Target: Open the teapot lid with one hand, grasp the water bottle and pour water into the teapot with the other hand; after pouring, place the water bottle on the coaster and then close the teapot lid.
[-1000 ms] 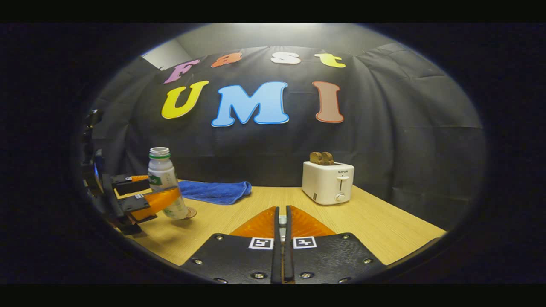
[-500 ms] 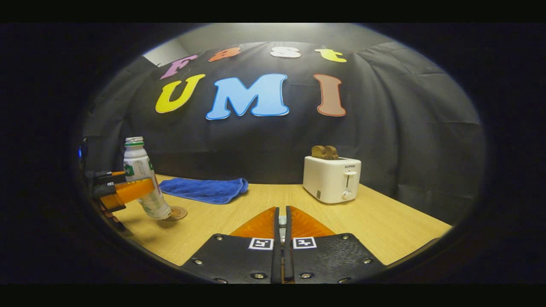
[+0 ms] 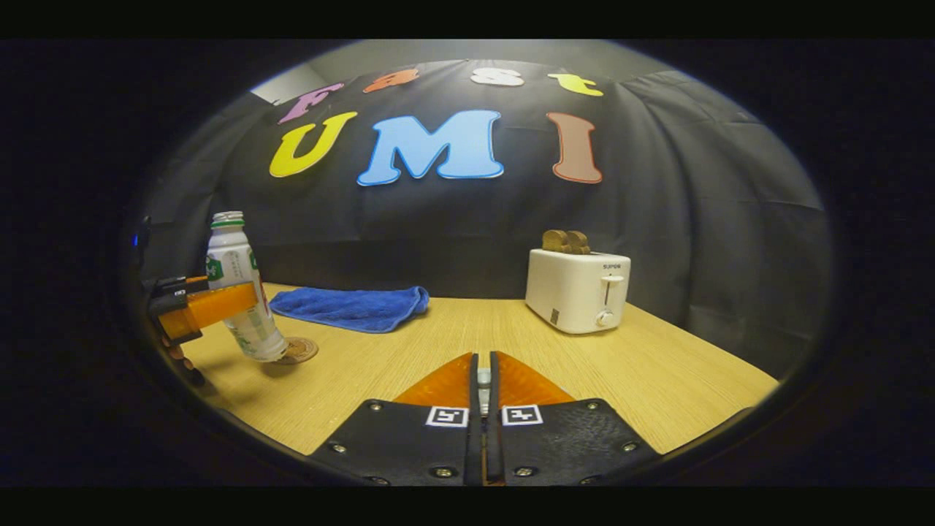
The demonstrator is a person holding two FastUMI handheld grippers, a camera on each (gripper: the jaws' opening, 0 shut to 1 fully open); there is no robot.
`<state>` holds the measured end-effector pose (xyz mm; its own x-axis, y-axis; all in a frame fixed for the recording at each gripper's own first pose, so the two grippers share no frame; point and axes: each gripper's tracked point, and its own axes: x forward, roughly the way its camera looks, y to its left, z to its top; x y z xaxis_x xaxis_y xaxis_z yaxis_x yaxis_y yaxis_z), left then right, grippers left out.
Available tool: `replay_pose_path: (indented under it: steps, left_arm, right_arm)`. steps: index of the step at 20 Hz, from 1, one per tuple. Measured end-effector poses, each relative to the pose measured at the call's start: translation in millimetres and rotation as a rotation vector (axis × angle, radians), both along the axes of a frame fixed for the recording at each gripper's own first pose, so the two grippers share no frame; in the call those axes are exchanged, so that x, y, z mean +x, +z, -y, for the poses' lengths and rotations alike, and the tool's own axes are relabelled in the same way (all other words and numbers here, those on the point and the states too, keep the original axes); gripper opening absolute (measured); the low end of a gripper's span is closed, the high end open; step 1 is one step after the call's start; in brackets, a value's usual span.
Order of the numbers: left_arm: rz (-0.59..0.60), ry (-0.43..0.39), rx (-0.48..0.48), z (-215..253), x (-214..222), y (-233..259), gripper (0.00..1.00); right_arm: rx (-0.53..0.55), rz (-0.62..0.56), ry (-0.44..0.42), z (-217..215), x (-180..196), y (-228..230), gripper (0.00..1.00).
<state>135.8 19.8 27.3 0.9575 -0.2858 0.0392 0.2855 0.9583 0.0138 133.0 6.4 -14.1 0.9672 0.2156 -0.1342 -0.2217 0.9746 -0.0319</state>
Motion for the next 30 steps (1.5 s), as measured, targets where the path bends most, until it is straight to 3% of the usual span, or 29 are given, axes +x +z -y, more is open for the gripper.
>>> replay_pose_path:
  steps: [1,2,3,5,8,11,12,15,16,20,23,25,26,27,30]
  left_arm:
    - [-0.003,0.001,-0.012,-2.3,1.0,-0.2,0.8]
    - [-0.008,0.005,-0.024,-4.3,2.8,-0.8,0.8]
    - [-0.013,0.01,-0.038,-8.5,3.2,-0.9,0.8]
    - [-0.022,0.024,-0.068,-17.3,4.6,-1.0,0.8]
    - [-0.028,0.045,-0.093,-27.7,9.0,-1.4,0.8]
    - [-0.041,0.057,-0.081,-30.4,20.8,-5.7,0.75]
    - [-0.047,0.059,-0.066,-28.6,27.0,-8.1,0.8]
    - [-0.066,0.081,-0.033,-24.5,44.2,-20.4,0.8]
    - [-0.077,0.086,-0.025,-23.0,48.5,-27.3,0.75]
    - [-0.07,0.132,0.006,-30.9,62.6,-30.0,0.75]
    - [-0.086,0.129,-0.003,-29.2,65.6,-35.7,0.8]
    - [-0.084,0.14,-0.008,-30.5,65.9,-34.9,0.7]
    - [-0.084,0.143,-0.008,-29.7,66.4,-37.6,0.84]
    - [-0.086,0.145,-0.006,-30.2,66.5,-36.3,0.8]
    - [-0.049,0.18,-0.021,-37.6,62.3,-25.8,0.95]
  right_arm:
    - [0.0,-0.002,-0.025,6.1,1.5,-0.4,0.0]
    - [-0.008,0.005,-0.049,12.7,1.5,0.4,0.11]
    - [-0.017,0.007,-0.06,15.2,-0.8,3.1,0.35]
    - [-0.013,0.024,-0.064,17.4,-8.1,7.5,0.54]
    - [-0.018,0.095,-0.069,15.1,-23.3,29.0,0.61]
    - [-0.004,0.135,-0.017,-5.1,-43.8,39.1,0.8]
    - [0.0,0.142,0.002,-11.0,-50.7,38.5,0.8]
    - [-0.011,0.164,0.035,-21.0,-65.5,34.9,0.8]
    - [-0.025,0.172,0.044,-22.9,-67.1,34.2,0.8]
    - [-0.017,0.167,0.075,-28.6,-67.4,31.8,0.8]
    - [-0.015,0.162,0.067,-24.9,-66.5,30.6,0.8]
    - [-0.01,0.155,0.068,-26.1,-65.0,28.9,0.8]
    - [-0.018,0.151,0.071,-27.5,-64.8,26.9,0.8]
    - [-0.026,0.148,0.075,-29.2,-65.0,25.2,0.8]
    - [-0.04,0.15,0.084,-32.5,-66.5,24.3,0.8]
